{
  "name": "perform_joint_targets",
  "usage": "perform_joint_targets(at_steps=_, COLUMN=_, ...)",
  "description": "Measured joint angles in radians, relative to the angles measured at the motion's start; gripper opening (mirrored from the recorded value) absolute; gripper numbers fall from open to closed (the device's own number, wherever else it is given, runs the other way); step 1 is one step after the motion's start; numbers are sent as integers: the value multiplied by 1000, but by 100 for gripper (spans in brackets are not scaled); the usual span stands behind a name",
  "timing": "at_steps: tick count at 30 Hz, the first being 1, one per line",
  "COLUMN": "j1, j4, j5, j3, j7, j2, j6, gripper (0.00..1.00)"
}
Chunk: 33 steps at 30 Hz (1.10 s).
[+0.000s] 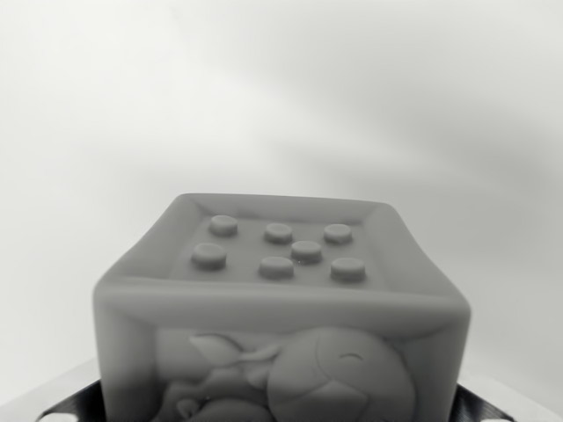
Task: Destack cube
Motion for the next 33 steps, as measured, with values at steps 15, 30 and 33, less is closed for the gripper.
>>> perform_joint_targets(at_steps=15, j1=41, j4=45, j5=0, j3=7, j7=69, j2=35, j6=-9, gripper=0)
perform_joint_targets(at_steps=30, j1=60, j4=73, j5=4, j3=10, j7=98, j2=113, j6=32, gripper=0)
perform_joint_targets(at_steps=33, j1=59, j4=76, j5=7, j3=11, j7=97, j2=132, j6=49, gripper=0)
